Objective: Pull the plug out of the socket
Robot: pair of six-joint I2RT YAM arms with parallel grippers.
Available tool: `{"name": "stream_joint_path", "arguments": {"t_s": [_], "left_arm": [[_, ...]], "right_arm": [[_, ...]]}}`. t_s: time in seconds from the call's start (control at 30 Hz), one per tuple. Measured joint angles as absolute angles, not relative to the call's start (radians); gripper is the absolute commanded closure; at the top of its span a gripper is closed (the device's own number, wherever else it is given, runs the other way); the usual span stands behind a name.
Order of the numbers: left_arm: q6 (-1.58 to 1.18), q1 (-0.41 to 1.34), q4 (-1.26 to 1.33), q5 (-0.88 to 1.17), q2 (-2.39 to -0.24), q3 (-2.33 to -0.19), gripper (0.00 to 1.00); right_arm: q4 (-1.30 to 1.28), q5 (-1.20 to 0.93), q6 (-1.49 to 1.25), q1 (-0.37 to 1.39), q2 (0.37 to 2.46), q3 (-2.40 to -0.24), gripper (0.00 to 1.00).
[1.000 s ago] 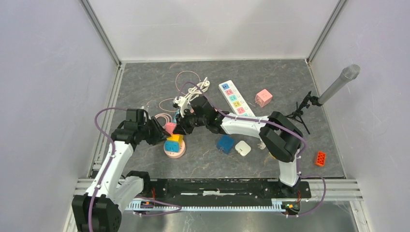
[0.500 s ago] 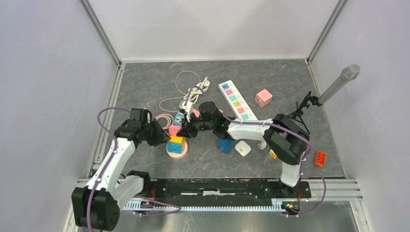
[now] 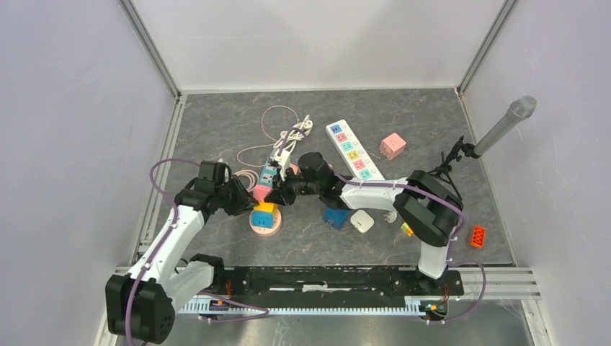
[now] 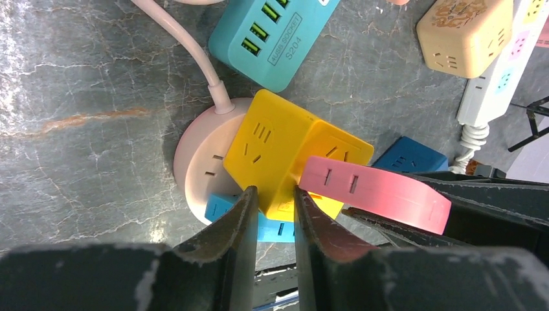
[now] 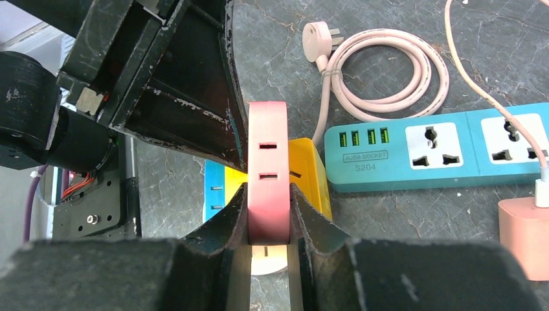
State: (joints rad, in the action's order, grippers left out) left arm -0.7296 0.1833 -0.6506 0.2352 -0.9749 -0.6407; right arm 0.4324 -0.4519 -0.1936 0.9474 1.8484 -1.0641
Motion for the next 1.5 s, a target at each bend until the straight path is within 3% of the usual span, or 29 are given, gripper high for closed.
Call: {"name": "stream_joint_path", "arguments": {"t_s": [0.27,0.57,1.03,1.23,1.37,1.5], "left_arm": [[-0.778,0.227,-0.598,0.196,-0.929,-0.596,0.77],[-0.797,0.239,-0.576,0.184,-0.93,-0.589,0.77],[-0.815,0.257,-0.529,0.192,-0.947,-0.579,0.77],[-0.818,0.26,-0.525,0.195,-0.95,-0.579,0.77],[-0.818,0.26,-0.53,0.193,-0.95,-0.584,0.73],[-0.818,0.262,-0.557,0.181,-0.952,-0.605,0.63]], "right_arm": [[0.502,-0.476,-0.272,0.929,1.847,-1.023,1.0],[0.451,-0.398,-0.128,0.961,1.811,-1.018,1.0],[0.508,-0.485,-0.366,0.904,1.809,-1.047,1.0],[0.488,-0.418,-0.294,0.933,1.783,-1.078,1.0],[0.427,-0.332,-0.262,0.933,1.755,-1.078,1.0],[0.386,-0.225,-0.253,0.911,1.683,-1.06,1.0]]}}
